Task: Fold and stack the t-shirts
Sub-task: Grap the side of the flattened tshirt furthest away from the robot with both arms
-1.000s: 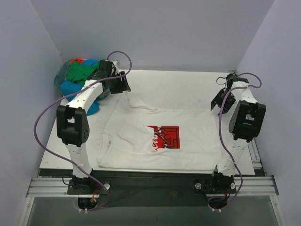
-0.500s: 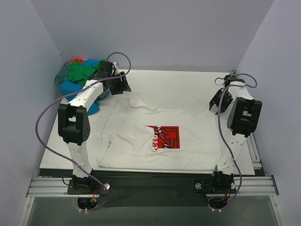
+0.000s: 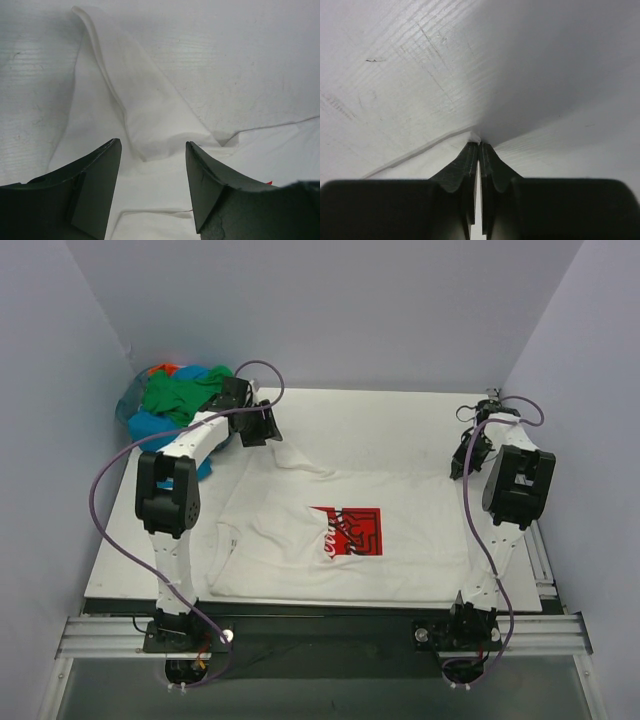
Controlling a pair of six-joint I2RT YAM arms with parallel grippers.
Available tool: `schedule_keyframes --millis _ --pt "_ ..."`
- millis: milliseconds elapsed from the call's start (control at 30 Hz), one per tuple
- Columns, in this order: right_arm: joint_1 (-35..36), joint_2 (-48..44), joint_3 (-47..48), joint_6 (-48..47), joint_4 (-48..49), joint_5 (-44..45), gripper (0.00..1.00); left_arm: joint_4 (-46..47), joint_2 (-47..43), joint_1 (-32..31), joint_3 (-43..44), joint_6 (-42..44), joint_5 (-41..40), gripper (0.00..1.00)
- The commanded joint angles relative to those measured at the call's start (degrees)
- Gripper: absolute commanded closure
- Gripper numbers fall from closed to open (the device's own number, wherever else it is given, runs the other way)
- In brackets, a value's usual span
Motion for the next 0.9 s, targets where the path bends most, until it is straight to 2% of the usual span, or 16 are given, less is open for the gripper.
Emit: schedule_keyframes --millis 0,333,467,733,867 --pt "-0.93 0.23 0.58 -0.77 -1.80 2.47 0.98 3.64 1.94 -0.52 4.31 -0.24 -0.33 0.36" --pt "-2.34 -3.55 -4.78 -0.42 -1.80 6.16 1.00 4.87 10.02 -0.96 13.36 -2.08 -1.82 0.36" --pt "-2.78 -4.78 -6.27 -0.60 -1.80 6.43 1.00 6.54 11.78 -0.87 14.59 -2.44 -6.11 0.36" --pt "-3.13 -5.31 -6.45 0.72 -1.89 6.17 1.00 2.85 13.54 -0.78 17.85 -2.61 -12.72 0.38" --pt "-3.04 -5.40 -6.45 1.25 -1.89 5.73 1.00 5.39 14.94 0.01 17.93 -3.92 -10.45 0.38"
